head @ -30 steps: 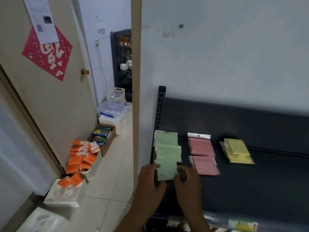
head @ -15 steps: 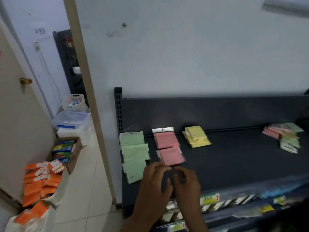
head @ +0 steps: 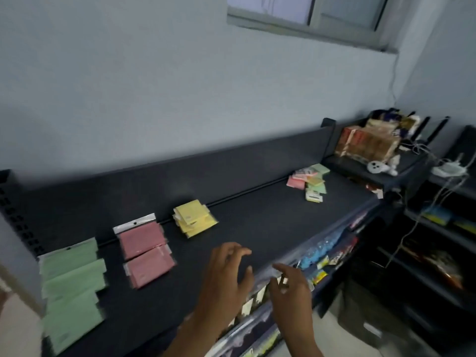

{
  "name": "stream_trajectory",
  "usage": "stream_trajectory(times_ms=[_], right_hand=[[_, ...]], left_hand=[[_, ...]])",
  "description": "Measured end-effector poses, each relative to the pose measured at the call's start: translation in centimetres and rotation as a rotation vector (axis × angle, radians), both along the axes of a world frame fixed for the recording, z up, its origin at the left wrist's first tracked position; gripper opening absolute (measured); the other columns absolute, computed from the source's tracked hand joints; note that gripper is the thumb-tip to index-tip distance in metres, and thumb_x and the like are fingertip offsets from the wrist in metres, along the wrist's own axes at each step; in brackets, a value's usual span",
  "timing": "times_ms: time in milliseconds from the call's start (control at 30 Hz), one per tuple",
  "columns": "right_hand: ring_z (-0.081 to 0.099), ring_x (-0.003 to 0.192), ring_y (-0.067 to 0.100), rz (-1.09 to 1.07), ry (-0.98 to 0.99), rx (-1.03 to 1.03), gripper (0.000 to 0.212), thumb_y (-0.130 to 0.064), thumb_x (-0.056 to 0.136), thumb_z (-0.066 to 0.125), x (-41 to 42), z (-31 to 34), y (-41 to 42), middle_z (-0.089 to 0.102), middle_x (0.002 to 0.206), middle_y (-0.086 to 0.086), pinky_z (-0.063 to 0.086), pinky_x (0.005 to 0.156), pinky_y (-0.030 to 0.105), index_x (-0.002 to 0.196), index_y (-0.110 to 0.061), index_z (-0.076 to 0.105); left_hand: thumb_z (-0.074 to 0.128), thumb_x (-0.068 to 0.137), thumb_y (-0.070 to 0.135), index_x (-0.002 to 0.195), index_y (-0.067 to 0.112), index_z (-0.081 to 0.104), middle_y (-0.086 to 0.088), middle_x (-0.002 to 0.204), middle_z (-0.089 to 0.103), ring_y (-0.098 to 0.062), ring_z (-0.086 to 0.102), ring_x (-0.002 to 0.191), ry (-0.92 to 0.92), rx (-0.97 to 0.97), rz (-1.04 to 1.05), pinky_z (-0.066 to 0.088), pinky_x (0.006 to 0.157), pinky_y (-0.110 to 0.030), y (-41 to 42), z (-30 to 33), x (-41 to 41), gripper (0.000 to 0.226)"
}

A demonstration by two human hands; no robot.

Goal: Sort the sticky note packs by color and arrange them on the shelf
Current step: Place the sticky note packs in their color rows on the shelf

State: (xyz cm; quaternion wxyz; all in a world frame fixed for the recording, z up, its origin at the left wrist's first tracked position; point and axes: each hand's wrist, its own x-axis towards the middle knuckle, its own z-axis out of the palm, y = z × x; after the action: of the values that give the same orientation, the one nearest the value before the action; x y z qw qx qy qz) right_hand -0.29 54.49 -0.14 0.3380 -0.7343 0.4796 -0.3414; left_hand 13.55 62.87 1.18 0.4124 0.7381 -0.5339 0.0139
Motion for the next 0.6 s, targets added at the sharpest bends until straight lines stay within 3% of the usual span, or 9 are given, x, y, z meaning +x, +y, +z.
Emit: stream_trajectory(times_ms=[167, 300, 467, 600], right_hand=[[0.060, 0.103, 0.015, -0.068, -0.056, 0.001, 0.027, -0.010, 0.089, 0.068, -3.5, 0.5, -3.6, 0.059, 0.107, -0.010, 0.053, 0.092, 0.036, 0.110, -0.028, 0.069], [0.061, 0.098, 0.014, -0.105, -0.081, -0.062, 0.024, -0.010, 0.088, 0.070, -5.4, 1.1, -6.7, 0.059, 0.100, -0.017, 0.054, 0.090, 0.038, 0.108, -0.023, 0.072], [0.061, 0.103, 0.011, -0.099, -0.117, -0.001, 0.025, -0.017, 0.092, 0.066, -7.0, 1.1, -10.5, 0.061, 0.110, -0.012, 0.054, 0.092, 0.034, 0.115, -0.025, 0.069], [0.063, 0.096, 0.004, -0.093, -0.133, 0.056, 0.025, -0.011, 0.094, 0.062, -8.5, 1.8, -12.0, 0.066, 0.104, -0.011, 0.050, 0.086, 0.018, 0.115, -0.022, 0.070]], left_hand=[[0.055, 0.089, 0.040, 0.119, 0.032, 0.058, 0.016, 0.122, 0.044, -0.004, 0.044, 0.116, -0.018, 0.020, -0.133, 0.040, 0.096, -0.021, -5.6, -0.6, -4.5, 0.031], [0.059, 0.088, 0.034, 0.120, 0.034, 0.057, 0.018, 0.123, 0.043, -0.003, 0.043, 0.118, -0.036, 0.022, -0.159, 0.031, 0.097, -0.012, -9.1, -0.2, -6.4, 0.033], [0.052, 0.089, 0.041, 0.118, 0.033, 0.057, 0.019, 0.122, 0.043, -0.003, 0.044, 0.115, -0.041, 0.021, -0.166, 0.039, 0.096, -0.020, -13.6, -0.4, -8.2, 0.031], [0.069, 0.089, 0.026, 0.120, 0.032, 0.057, 0.017, 0.122, 0.045, -0.009, 0.048, 0.113, -0.019, 0.046, -0.180, 0.047, 0.092, -0.027, -16.8, -1.3, -9.8, 0.033]])
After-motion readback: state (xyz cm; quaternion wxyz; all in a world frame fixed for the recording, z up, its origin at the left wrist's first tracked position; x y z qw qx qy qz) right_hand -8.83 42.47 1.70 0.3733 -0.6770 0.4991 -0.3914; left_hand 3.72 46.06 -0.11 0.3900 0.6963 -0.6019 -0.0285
